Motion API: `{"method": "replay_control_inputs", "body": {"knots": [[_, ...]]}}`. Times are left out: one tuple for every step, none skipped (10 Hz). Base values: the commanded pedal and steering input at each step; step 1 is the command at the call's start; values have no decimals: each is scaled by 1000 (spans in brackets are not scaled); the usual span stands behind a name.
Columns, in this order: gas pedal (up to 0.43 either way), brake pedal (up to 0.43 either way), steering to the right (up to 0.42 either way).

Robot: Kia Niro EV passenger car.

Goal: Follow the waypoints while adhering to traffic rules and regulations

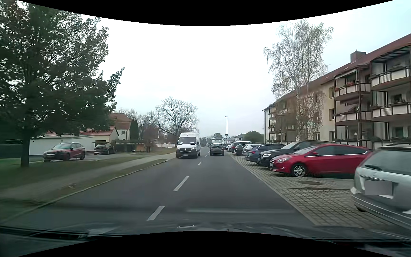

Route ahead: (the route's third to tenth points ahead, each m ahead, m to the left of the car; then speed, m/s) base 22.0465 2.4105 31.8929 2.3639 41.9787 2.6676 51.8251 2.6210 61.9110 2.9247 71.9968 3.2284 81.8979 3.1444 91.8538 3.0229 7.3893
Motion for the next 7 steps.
{"method": "replay_control_inputs", "body": {"knots": [[189, 0, -6], [189, 0, -6], [189, 0, -4], [189, 0, -1], [189, 0, 0], [189, 0, 0], [189, 0, 0]]}}
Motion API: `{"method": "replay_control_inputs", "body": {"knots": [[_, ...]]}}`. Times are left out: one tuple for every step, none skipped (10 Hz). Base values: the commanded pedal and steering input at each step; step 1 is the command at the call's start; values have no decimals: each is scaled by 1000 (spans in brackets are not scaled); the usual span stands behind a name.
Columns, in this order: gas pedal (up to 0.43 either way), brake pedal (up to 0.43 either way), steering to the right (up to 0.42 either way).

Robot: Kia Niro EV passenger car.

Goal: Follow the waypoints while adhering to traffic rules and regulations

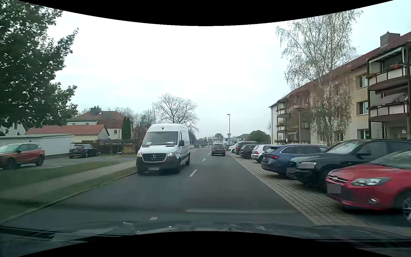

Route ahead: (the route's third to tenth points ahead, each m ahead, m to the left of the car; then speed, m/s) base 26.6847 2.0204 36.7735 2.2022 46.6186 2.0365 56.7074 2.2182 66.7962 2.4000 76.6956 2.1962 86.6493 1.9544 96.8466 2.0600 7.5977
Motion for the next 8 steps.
{"method": "replay_control_inputs", "body": {"knots": [[189, 0, 0], [177, 0, 0], [177, 0, 0], [177, 0, 0], [177, 0, 0], [177, 0, 1], [177, 0, 1], [177, 0, 1]]}}
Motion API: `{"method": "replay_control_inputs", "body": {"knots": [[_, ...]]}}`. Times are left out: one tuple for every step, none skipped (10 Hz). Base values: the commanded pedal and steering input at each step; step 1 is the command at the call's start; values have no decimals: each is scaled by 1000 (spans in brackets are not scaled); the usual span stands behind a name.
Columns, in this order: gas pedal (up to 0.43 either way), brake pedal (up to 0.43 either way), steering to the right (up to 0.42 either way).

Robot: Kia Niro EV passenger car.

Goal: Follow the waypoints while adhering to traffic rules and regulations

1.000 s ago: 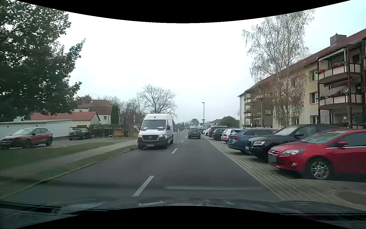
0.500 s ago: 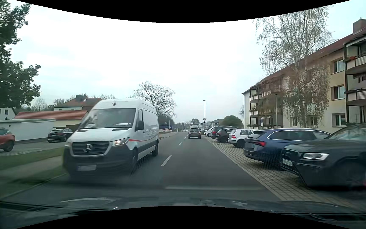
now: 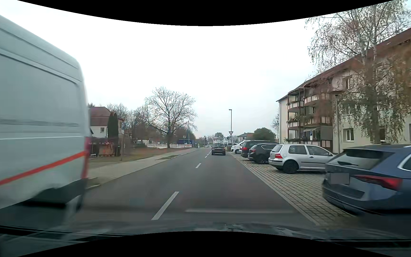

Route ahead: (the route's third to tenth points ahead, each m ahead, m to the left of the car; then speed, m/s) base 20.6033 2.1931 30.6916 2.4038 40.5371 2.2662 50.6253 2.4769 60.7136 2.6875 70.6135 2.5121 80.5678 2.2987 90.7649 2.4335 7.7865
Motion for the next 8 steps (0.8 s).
{"method": "replay_control_inputs", "body": {"knots": [[177, 0, 1], [177, 0, 1], [177, 0, 1], [177, 0, 1], [177, 0, 0], [177, 0, 0], [177, 0, 0], [177, 0, 0]]}}
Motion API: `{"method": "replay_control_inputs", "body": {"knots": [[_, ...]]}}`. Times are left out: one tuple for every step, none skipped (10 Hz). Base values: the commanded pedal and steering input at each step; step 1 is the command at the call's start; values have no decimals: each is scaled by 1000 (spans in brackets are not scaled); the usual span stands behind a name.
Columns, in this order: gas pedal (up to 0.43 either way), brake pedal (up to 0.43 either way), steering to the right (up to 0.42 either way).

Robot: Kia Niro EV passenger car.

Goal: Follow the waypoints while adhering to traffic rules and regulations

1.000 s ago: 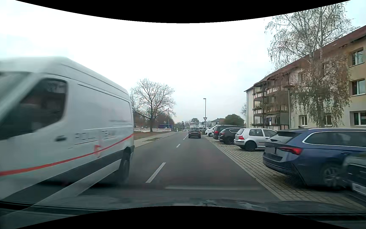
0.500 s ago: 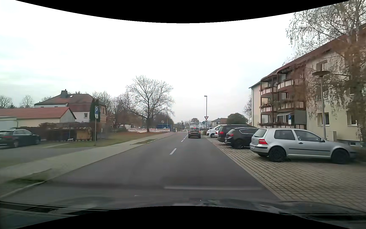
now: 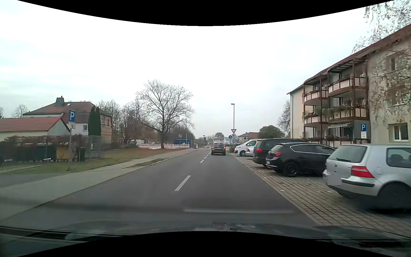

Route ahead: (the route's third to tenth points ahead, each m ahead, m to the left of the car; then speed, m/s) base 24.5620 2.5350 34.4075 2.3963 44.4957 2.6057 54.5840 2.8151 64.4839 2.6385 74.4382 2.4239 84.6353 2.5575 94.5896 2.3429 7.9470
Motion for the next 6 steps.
{"method": "replay_control_inputs", "body": {"knots": [[169, 0, 0], [169, 0, 0], [157, 0, 0], [150, 0, 0], [150, 0, 0], [150, 0, 0]]}}
